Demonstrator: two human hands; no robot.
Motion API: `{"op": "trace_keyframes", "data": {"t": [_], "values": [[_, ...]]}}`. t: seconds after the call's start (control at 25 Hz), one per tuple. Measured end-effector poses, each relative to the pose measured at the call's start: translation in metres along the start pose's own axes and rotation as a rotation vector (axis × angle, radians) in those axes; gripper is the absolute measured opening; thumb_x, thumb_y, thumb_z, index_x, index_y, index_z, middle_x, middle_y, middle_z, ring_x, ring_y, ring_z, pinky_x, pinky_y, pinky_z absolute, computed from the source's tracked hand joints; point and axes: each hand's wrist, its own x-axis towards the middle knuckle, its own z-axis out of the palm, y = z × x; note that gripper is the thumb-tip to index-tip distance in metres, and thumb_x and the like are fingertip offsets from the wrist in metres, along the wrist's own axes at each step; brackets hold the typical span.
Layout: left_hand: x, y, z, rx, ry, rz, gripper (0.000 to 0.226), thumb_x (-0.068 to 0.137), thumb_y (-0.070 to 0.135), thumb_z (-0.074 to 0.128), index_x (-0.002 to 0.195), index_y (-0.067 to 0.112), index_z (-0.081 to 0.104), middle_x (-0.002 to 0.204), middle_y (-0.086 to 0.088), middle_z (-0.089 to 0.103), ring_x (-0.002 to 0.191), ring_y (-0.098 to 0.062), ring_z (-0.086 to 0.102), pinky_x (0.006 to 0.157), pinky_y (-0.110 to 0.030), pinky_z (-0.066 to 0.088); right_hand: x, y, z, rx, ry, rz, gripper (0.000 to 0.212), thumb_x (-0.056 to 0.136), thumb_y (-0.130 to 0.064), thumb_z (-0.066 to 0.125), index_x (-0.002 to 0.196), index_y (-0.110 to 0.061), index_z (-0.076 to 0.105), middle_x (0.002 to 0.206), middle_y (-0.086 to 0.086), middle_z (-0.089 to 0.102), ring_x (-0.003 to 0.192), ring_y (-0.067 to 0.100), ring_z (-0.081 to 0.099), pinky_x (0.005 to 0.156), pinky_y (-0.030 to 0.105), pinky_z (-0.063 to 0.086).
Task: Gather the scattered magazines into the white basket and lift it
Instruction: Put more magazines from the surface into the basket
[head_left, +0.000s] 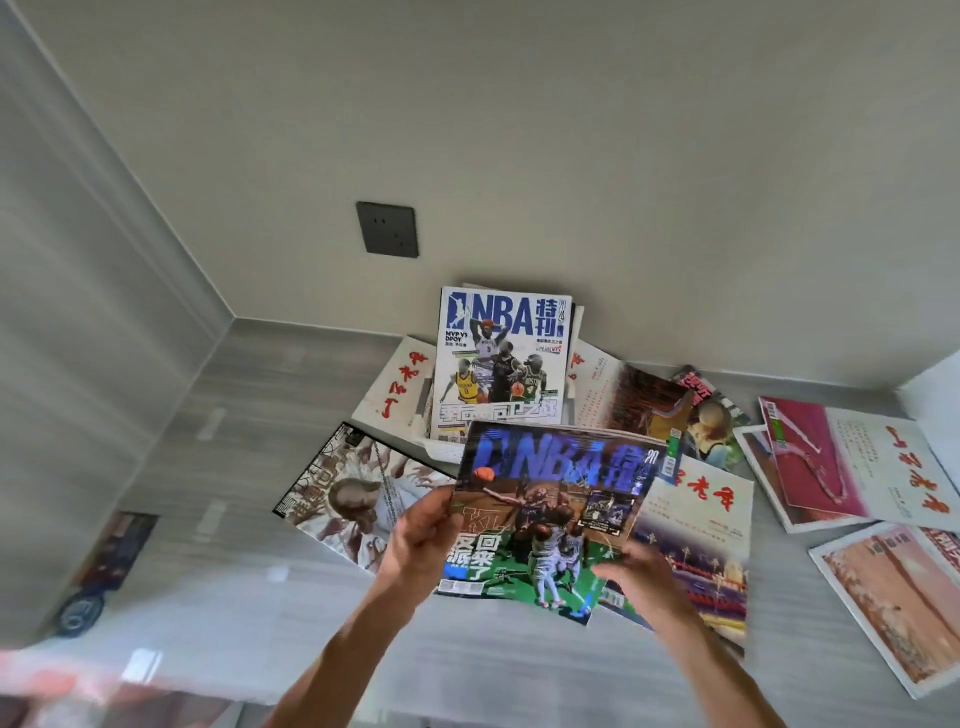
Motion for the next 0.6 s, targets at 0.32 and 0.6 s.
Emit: {"op": "trace_keyframes", "data": {"t": [0.32,0.6], "values": [[0.012,0.005,-0.011,0.338,0.270,0.007,0.036,0.086,-0.010,0.059,0.093,0.023,0.072,0.070,0.032,0.067,0.062,0.009,0.057,0.052,-0.010,0.038,-0.002,-0.048,0.013,0.031,0.064,-0.222,0.015,0.092,-0.014,0.064,0.089,0.000,0.063,0.078,0.021,0.070,0.064,0.019,0.064,0.061,0.033,0.048],[0.123,0.121,-0.029,0.128,0.204,0.194,0.055,0.087,-0.017,0.049,0.098,0.032,0.071,0.085,0.020,0.074,0.063,0.007,0.057,0.057,-0.009,0.042,0.023,-0.188,-0.019,0.124,0.188,-0.506,0.011,0.093,-0.018,0.062,0.089,-0.028,0.063,0.079,-0.009,0.071,0.062,0.011,0.067,0.064,0.037,0.057]]}}
